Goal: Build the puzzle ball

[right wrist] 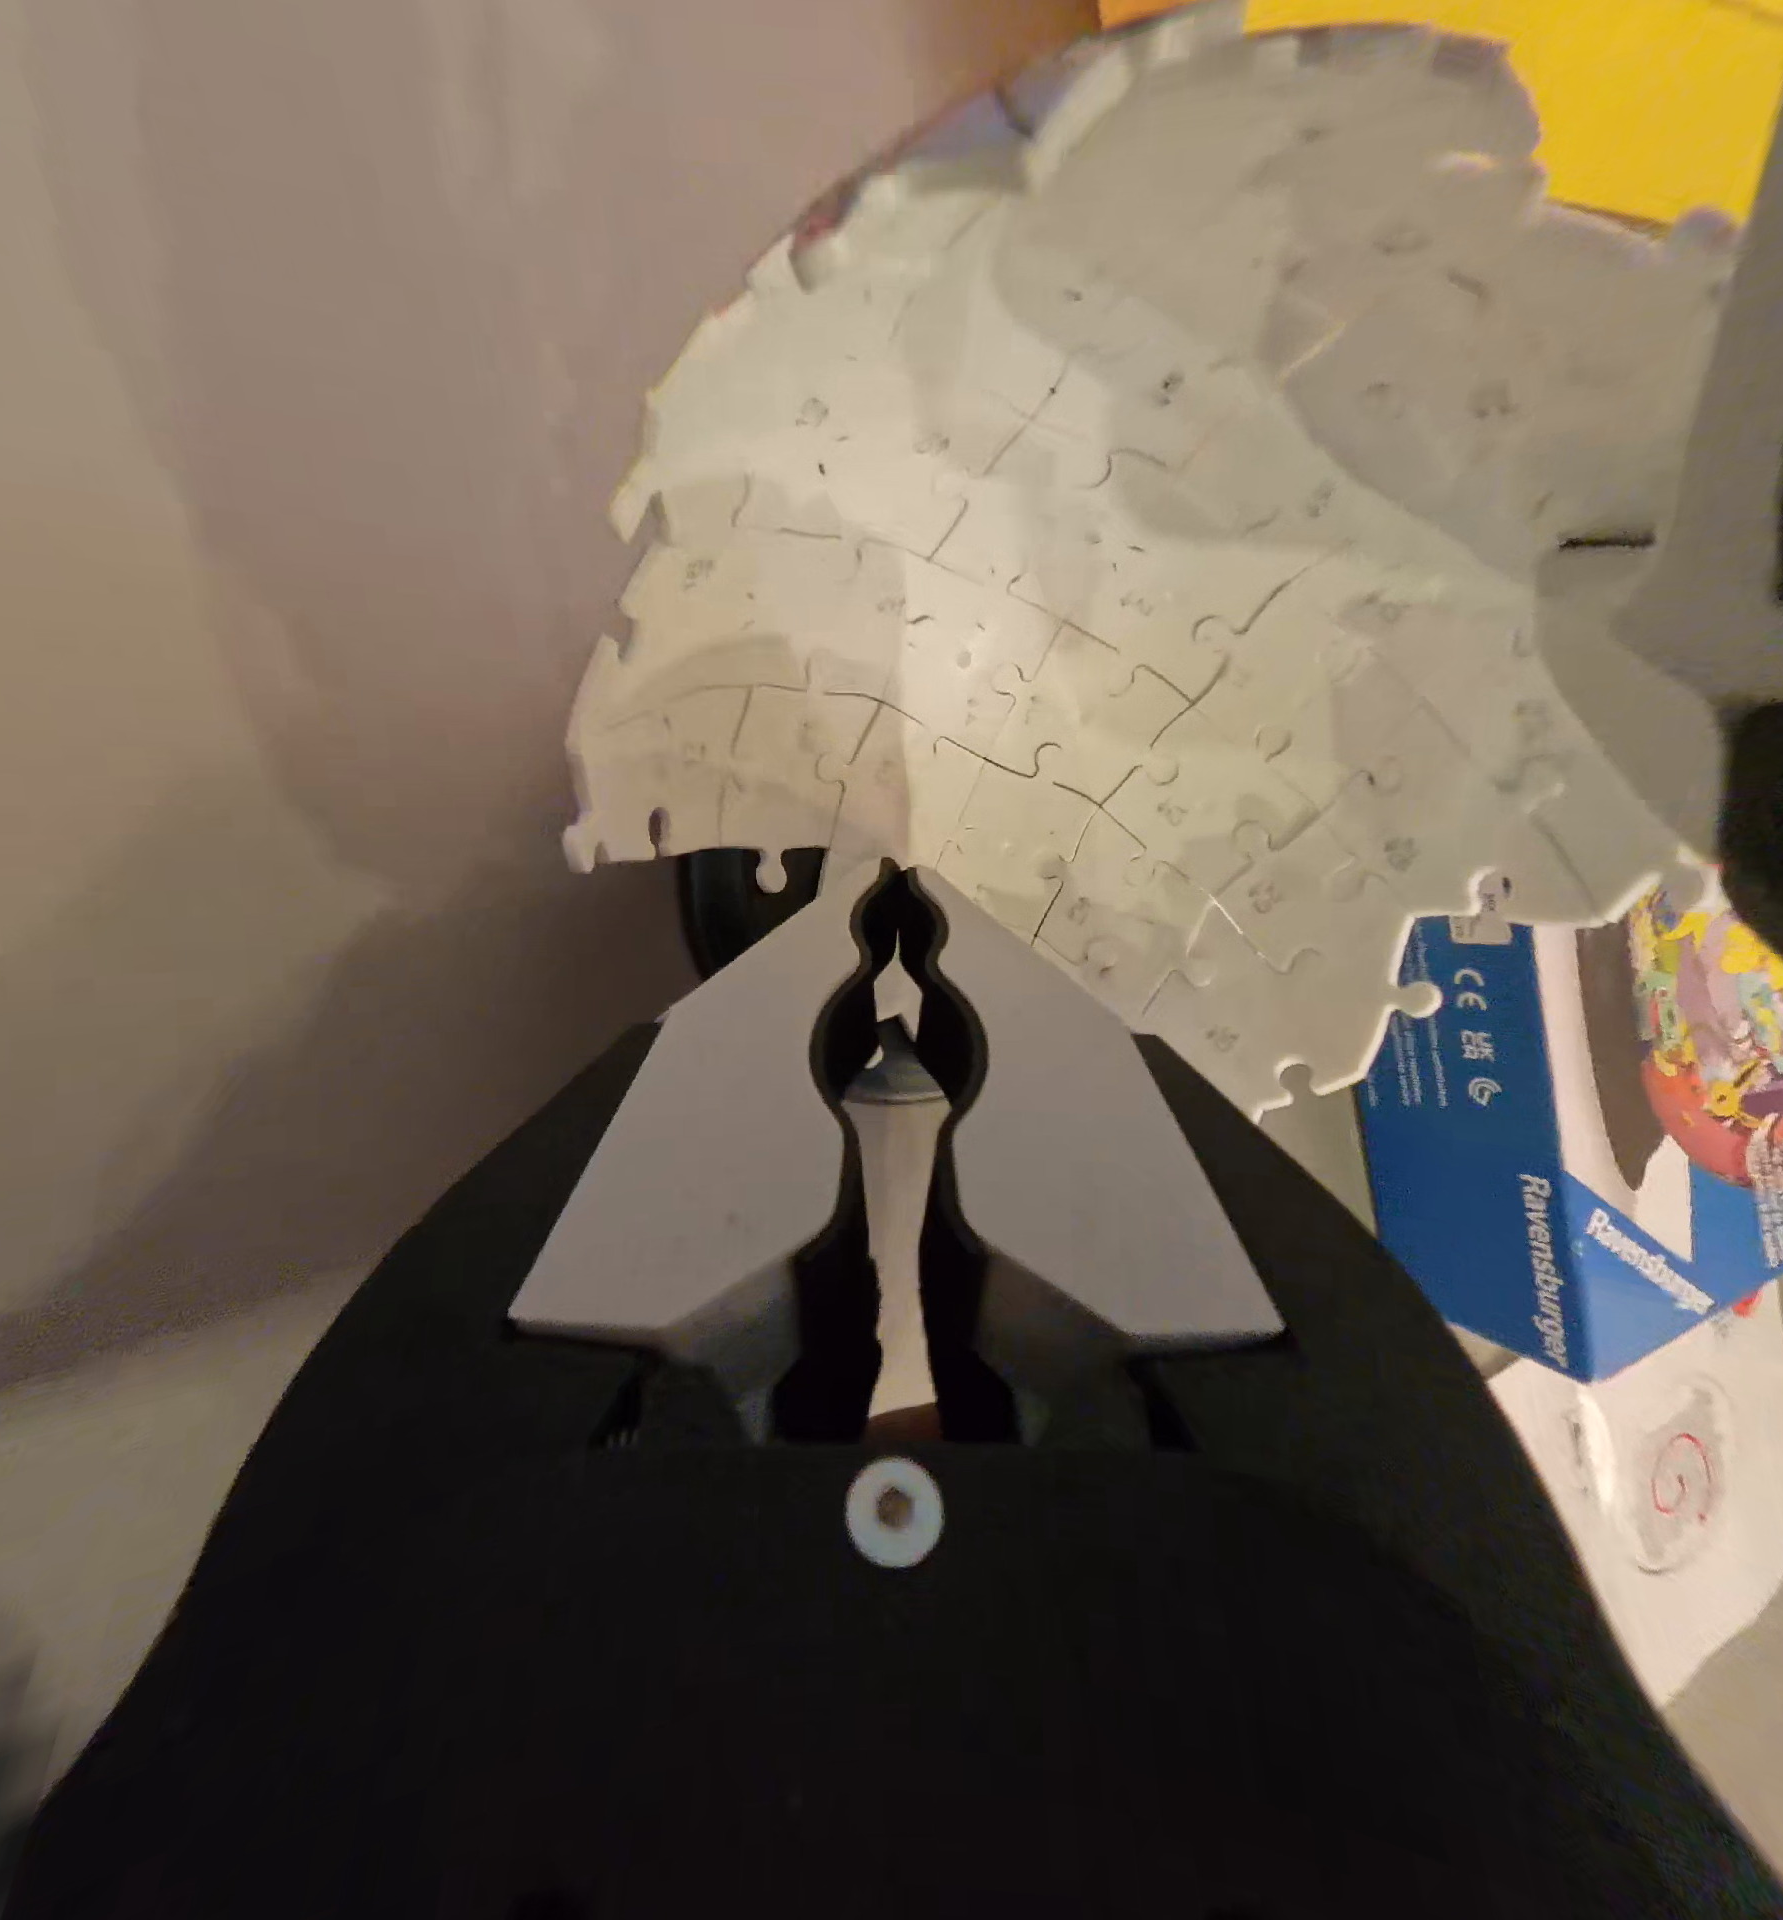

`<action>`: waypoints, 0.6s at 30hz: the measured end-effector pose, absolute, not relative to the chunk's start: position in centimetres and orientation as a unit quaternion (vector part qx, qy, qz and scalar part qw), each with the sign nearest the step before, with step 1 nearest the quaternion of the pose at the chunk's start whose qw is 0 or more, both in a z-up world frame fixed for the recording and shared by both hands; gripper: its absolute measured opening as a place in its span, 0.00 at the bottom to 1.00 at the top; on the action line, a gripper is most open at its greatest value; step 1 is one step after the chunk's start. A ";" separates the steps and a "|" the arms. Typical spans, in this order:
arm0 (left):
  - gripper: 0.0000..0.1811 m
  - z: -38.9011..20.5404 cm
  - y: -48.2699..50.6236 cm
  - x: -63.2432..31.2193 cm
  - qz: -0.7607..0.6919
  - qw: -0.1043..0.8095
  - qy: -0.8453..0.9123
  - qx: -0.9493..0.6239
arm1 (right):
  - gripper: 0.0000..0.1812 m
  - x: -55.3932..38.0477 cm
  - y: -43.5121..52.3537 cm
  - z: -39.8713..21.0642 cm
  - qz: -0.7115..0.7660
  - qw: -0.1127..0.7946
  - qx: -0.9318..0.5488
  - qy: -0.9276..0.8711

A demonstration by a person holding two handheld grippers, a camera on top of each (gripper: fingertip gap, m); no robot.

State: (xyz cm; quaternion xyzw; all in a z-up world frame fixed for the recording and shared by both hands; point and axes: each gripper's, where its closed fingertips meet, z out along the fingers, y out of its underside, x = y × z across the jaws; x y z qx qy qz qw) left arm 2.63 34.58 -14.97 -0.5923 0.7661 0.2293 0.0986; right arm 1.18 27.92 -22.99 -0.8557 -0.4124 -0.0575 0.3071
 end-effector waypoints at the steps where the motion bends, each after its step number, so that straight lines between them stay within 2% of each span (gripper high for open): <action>1: 0.02 -15.0 34.6 2.6 0.229 0.098 0.766 -0.592 | 0.00 1.2 27.9 -23.0 -0.048 0.309 -0.860 -0.404; 6: 0.01 -15.0 34.6 2.9 0.224 0.099 0.765 -0.596 | 0.00 1.4 27.9 -22.8 -0.004 0.330 -0.864 -0.381; 9: 0.02 -14.9 34.9 2.8 0.231 0.103 0.764 -0.594 | 0.00 1.3 27.3 -20.4 0.024 0.363 -0.852 -0.376; 18: 0.02 -15.1 35.3 2.6 0.216 0.104 0.761 -0.602 | 0.00 5.5 24.8 -17.2 0.104 0.386 -0.856 -0.328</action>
